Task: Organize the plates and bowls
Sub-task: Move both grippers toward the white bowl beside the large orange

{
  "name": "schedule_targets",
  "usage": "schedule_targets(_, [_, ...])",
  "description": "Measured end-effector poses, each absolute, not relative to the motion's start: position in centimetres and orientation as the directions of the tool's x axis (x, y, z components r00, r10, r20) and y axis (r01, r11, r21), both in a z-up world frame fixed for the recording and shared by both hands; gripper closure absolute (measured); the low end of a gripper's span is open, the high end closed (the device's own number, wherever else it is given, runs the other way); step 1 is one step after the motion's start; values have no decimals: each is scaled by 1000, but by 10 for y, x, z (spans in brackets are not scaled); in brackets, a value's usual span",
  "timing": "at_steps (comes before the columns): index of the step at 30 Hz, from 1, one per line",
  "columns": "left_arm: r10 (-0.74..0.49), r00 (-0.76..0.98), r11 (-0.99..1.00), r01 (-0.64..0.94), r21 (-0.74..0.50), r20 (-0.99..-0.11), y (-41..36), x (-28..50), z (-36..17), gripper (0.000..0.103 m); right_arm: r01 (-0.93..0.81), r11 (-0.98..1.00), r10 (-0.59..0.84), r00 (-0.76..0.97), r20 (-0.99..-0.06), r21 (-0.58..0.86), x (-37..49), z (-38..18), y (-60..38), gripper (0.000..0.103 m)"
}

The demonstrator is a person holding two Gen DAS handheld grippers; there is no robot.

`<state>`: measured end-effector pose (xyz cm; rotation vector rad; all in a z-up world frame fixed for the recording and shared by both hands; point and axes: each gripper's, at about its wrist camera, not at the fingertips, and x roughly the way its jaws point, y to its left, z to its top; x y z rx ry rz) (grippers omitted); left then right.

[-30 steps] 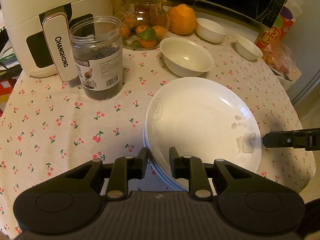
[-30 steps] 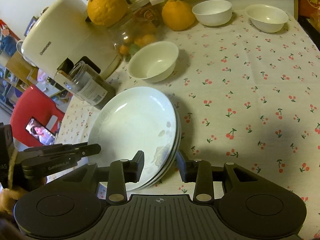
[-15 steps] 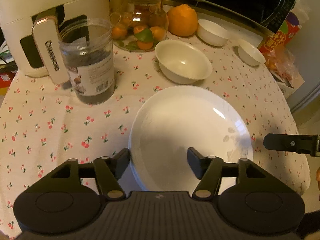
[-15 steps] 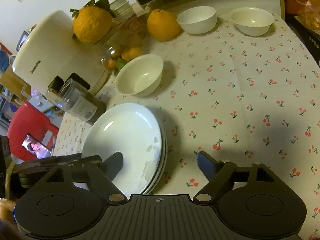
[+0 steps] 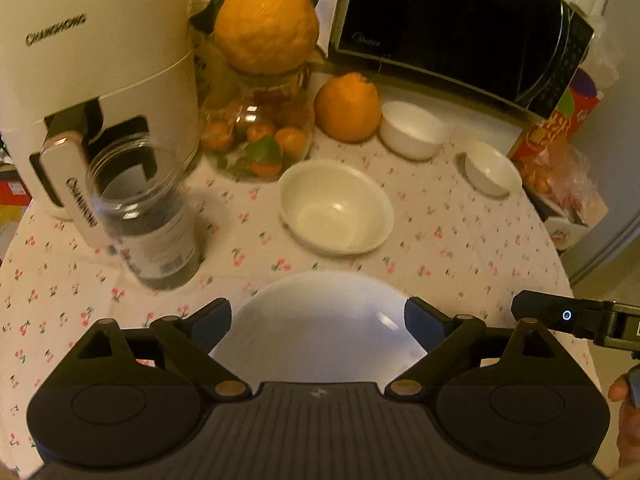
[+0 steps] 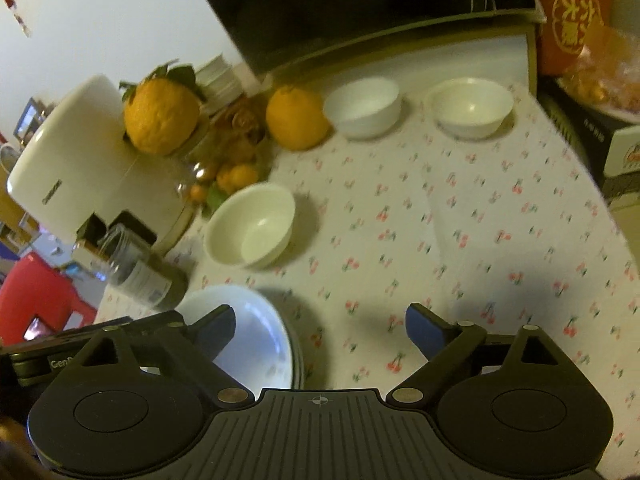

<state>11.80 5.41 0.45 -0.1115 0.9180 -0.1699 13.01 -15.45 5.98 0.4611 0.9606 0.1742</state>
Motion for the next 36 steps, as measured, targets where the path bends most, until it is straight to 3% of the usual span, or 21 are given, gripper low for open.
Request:
schedule_targets(9, [-177,620,983,73,-168,-764,22,138,14,1,81,891,290,654,-699,446,140,85,-163,6])
schedule_targets(19, [-155,643,987,64,-149,-750,-7,183,17,1,210,871,203,670,-714,445,183,96,-195,5])
schedule_targets(27, [-201,637,976,67,-207,-744,-12,236,8,1,300,811,194,672,-715,502,237,75,-222,5])
schedule_targets(32, [-253,647,962,90,-258,-719,-17,262,-3,4,339,733,246,677,-694,590,265,44,-237,5])
schedule_targets(36, [-307,639,940,90,-329,-705,-24,280,-15,13,366,653,285,693,-663,663,284,13,-244,5])
